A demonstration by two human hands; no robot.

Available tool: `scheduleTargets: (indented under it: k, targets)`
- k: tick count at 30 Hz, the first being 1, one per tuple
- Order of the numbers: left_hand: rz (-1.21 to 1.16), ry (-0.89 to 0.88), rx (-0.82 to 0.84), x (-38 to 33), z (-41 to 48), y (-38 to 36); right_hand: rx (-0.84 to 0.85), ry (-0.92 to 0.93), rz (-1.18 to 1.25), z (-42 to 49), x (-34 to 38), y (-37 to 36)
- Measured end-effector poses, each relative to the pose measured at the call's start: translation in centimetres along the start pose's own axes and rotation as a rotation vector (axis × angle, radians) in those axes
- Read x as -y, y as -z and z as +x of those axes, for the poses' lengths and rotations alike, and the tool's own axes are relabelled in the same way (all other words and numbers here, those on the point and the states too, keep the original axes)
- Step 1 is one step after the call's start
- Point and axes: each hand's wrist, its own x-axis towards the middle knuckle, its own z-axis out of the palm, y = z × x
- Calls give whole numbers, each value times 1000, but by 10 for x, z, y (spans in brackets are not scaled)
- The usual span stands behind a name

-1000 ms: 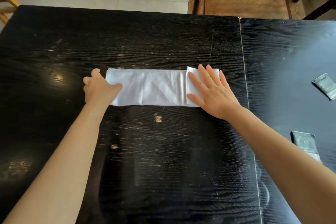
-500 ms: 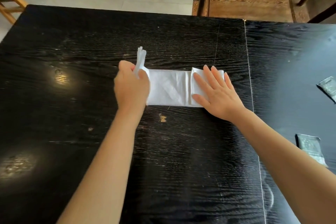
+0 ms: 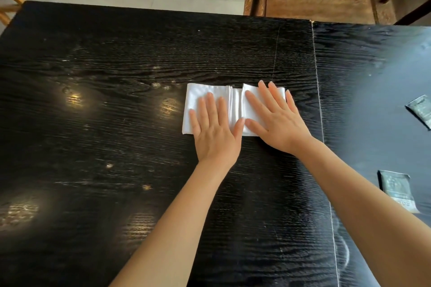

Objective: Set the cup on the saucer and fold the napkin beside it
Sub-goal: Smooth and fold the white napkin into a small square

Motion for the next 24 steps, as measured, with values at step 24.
scheduleTargets:
  k: [24]
  targets:
    - [-273, 90, -228, 4, -36, 16, -203, 15, 215, -11, 44, 17]
